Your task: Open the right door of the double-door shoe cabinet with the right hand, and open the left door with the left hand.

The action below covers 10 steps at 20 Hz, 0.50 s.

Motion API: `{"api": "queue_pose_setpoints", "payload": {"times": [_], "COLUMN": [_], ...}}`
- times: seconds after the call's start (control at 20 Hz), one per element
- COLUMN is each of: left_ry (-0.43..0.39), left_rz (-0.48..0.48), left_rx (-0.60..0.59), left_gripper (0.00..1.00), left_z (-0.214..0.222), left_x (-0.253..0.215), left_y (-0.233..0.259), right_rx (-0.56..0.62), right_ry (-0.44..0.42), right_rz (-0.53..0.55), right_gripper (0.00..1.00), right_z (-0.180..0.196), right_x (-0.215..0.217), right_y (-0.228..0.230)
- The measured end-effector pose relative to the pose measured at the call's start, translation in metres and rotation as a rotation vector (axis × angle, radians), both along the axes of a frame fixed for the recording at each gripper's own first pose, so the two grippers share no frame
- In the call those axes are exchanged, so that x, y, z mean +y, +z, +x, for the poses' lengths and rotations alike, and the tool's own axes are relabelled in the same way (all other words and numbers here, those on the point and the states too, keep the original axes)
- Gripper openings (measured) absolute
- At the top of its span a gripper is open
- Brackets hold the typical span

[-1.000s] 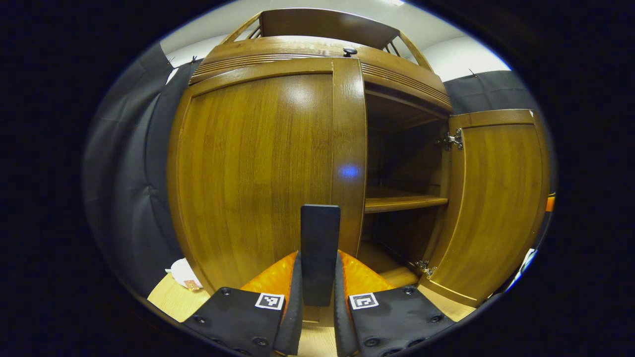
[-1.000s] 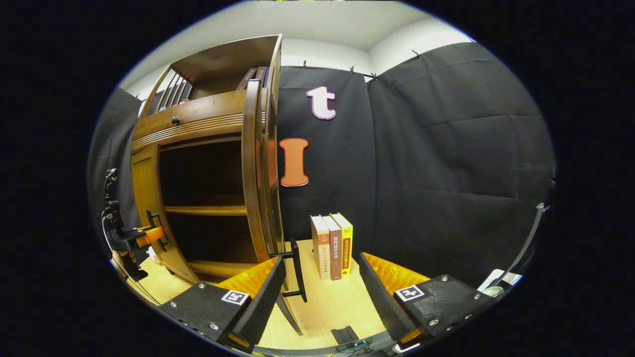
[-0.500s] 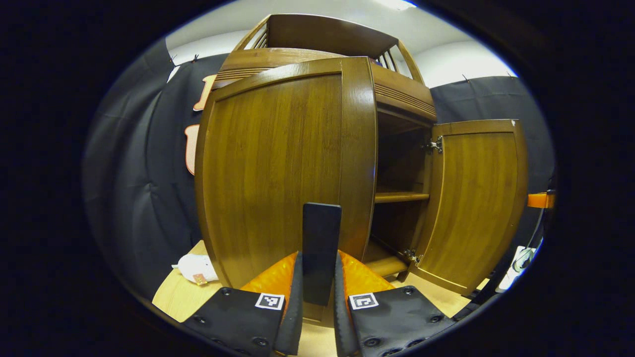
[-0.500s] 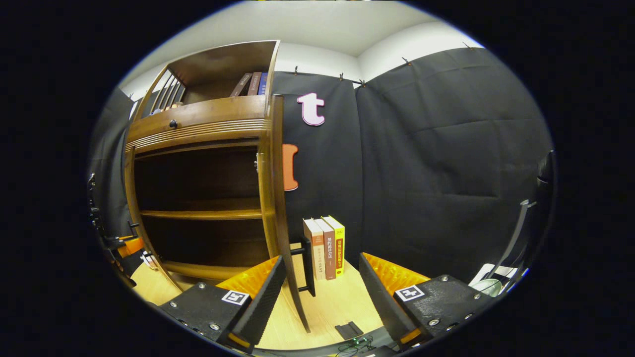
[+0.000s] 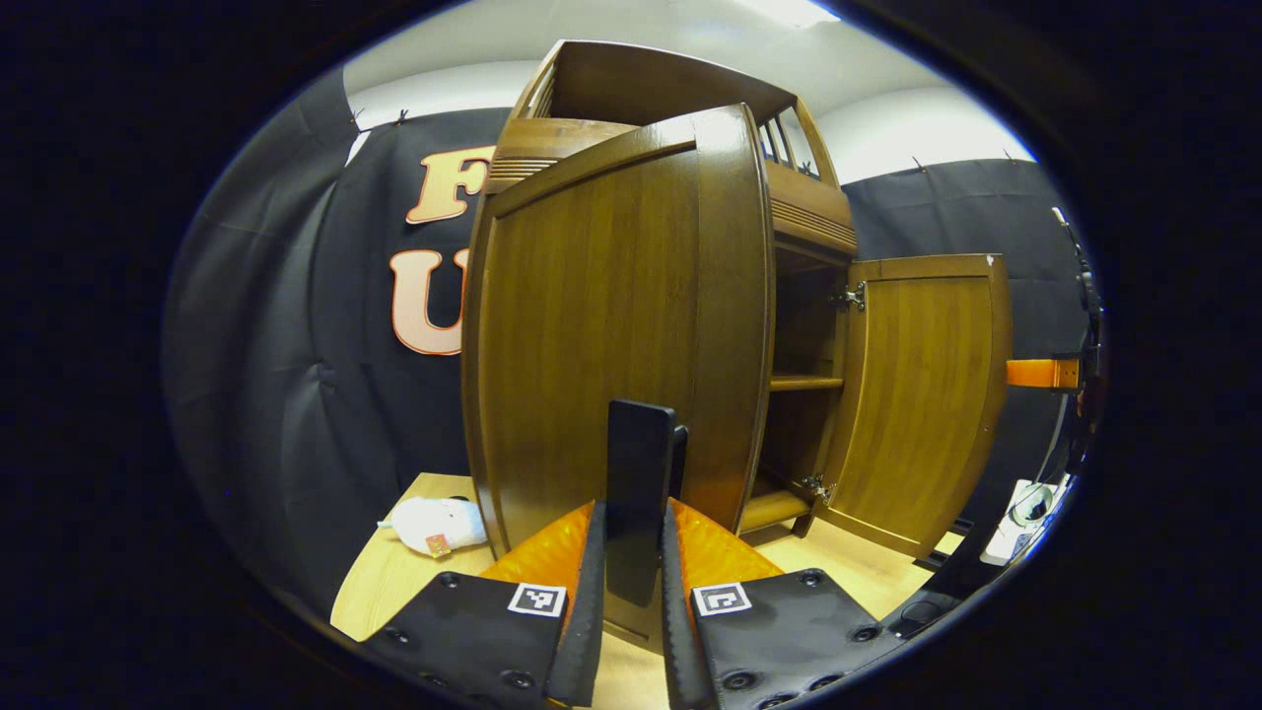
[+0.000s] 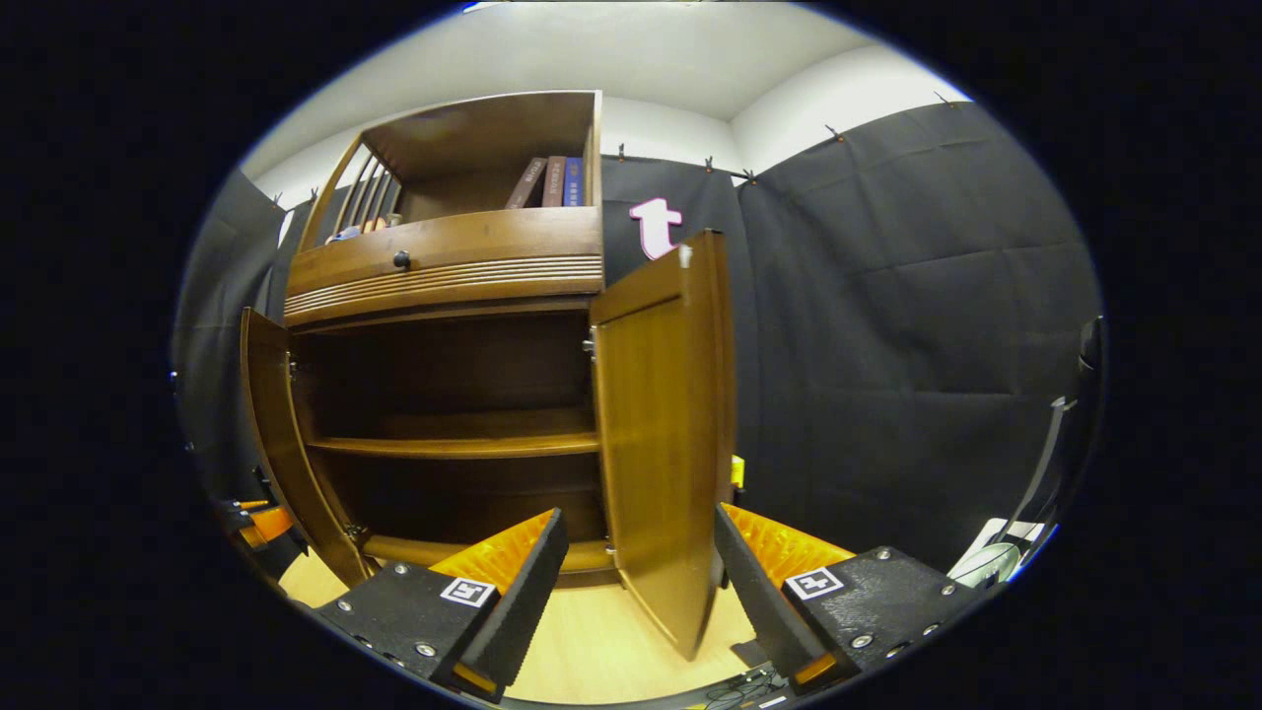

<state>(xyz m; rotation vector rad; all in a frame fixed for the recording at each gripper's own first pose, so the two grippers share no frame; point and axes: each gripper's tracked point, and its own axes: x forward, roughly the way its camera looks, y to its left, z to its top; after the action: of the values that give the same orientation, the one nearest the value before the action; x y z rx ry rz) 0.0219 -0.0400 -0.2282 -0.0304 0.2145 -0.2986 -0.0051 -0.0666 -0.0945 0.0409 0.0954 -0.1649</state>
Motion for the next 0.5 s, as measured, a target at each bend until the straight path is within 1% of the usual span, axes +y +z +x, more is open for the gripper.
{"api": "queue_pose_setpoints", "payload": {"times": [0.05, 0.1, 0.15, 0.2, 0.25, 0.3, 0.4, 0.5], "left_ry": [0.01, 0.018, 0.025, 0.032, 0.048, 0.062, 0.11, 0.168], "left_rz": [0.001, 0.002, 0.013, 0.027, 0.04, 0.053, 0.064, 0.079], "left_rx": [0.0, -0.001, -0.004, -0.011, -0.014, -0.018, -0.023, -0.023], "left_gripper": [0.31, 0.31, 0.28, 0.27, 0.24, 0.21, 0.19, 0.12], "left_z": [-0.004, -0.008, -0.01, -0.012, -0.017, -0.02, -0.023, -0.022], "left_x": [0.007, 0.016, 0.023, 0.031, 0.04, 0.051, 0.08, 0.11], "left_y": [0.0, 0.002, 0.001, 0.003, 0.003, 0.007, 0.01, 0.01], "right_rx": [0.0, -0.002, -0.005, -0.01, -0.014, -0.016, -0.022, -0.026], "right_ry": [0.011, 0.023, 0.034, 0.046, 0.057, 0.067, 0.086, 0.11], "right_rz": [0.002, 0.004, 0.007, 0.009, 0.009, 0.008, 0.008, 0.012], "right_gripper": [0.98, 0.95, 0.92, 0.85, 0.85, 0.98, 0.98, 0.98], "right_z": [0.001, 0.002, 0.004, 0.006, 0.007, 0.006, 0.009, 0.013], "right_x": [0.009, 0.018, 0.027, 0.036, 0.044, 0.05, 0.062, 0.076], "right_y": [0.001, 0.0, 0.001, 0.002, 0.003, 0.004, 0.006, 0.008]}}
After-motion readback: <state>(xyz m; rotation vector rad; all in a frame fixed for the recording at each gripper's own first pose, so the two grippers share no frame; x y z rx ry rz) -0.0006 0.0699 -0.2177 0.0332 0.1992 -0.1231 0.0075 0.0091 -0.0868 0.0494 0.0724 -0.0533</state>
